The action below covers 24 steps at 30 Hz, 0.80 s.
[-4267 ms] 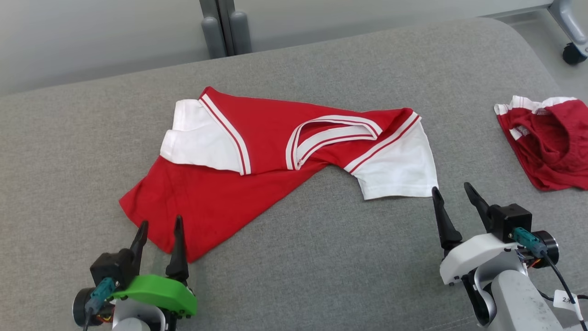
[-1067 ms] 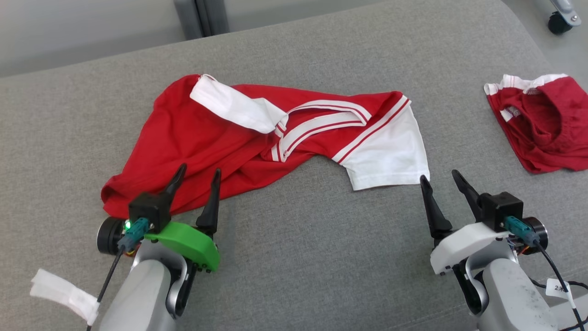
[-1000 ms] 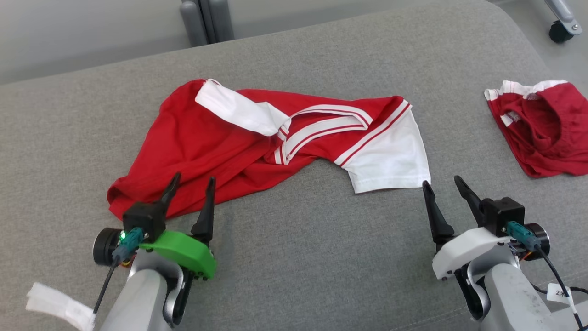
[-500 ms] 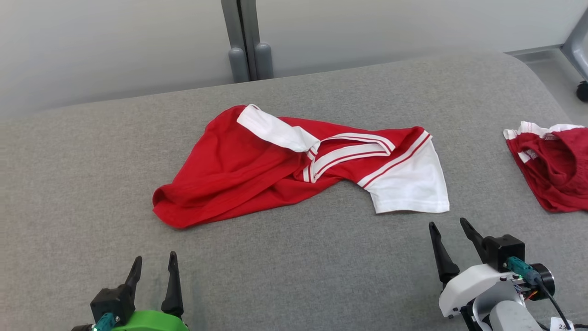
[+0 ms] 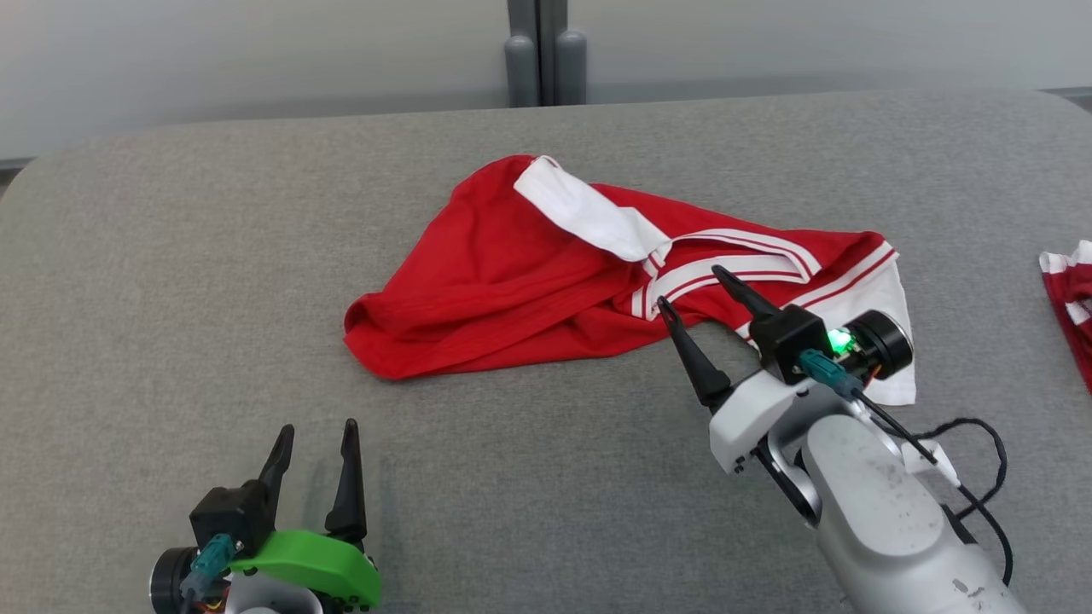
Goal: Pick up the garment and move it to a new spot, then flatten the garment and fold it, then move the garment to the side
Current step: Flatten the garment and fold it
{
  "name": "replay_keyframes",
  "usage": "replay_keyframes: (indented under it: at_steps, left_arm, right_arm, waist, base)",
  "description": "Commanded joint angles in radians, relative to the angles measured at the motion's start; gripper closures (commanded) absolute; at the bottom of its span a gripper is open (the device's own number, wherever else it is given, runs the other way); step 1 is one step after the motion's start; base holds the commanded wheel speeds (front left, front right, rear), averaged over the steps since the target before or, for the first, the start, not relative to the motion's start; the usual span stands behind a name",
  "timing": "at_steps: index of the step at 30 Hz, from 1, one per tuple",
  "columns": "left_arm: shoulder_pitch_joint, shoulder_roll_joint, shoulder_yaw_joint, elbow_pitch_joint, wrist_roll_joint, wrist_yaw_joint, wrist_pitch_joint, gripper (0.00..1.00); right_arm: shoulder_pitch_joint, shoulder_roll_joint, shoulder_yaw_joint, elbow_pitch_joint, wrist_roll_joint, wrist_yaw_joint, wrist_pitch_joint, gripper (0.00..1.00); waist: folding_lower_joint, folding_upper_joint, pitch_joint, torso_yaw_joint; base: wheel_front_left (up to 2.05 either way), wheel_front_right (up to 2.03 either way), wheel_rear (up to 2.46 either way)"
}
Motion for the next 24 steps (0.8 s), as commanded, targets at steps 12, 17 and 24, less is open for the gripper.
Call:
replay_keyframes:
  at_steps: [12,17,24]
  left_arm:
    - [-0.053,0.002,-0.04,0.0,-0.042,-0.005,0.0,0.0]
    - [-0.061,0.002,-0.043,-0.007,-0.05,-0.005,0.0,0.0]
    - [-0.069,0.002,-0.047,-0.009,-0.054,-0.005,0.0,0.0]
  right_arm:
    - [-0.176,-0.005,-0.052,0.197,-0.167,-0.001,-0.001,0.0]
    - [-0.199,-0.005,-0.088,0.188,-0.196,-0.001,-0.001,0.6]
    - [-0.206,-0.005,-0.124,0.141,-0.181,-0.001,-0.001,1.0]
  waist:
    - [0.0,0.0,0.096,0.159]
    - [0.0,0.0,0.115,0.171]
    - [0.0,0.0,0.131,0.167]
  base:
    - [0.0,0.0,0.0]
    - [0.0,0.0,0.0]
    - [0.0,0.0,0.0]
